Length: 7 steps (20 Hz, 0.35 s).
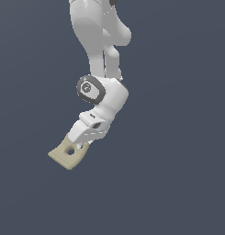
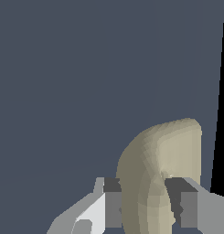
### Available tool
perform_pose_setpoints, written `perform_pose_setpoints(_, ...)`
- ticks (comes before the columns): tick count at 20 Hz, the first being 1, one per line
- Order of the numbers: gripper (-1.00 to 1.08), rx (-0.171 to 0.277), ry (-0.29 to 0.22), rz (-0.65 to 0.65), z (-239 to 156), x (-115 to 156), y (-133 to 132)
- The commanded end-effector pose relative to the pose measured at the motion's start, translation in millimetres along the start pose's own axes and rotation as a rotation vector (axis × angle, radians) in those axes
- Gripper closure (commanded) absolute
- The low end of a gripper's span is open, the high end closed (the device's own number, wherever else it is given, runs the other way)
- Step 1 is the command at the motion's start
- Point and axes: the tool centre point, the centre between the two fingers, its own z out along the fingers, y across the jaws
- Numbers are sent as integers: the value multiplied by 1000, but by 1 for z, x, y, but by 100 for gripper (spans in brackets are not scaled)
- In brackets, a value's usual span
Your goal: Pick up the object and move it to a goal position.
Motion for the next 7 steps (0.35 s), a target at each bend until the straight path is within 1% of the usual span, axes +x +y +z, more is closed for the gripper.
perform_pose_setpoints(1, 108, 1, 1, -1, 1, -1, 11)
perform_pose_setpoints(4, 108, 2, 1, -1, 3, -2, 16)
perform_pose_setpoints(7, 108, 3, 2, 0, 3, -1, 15)
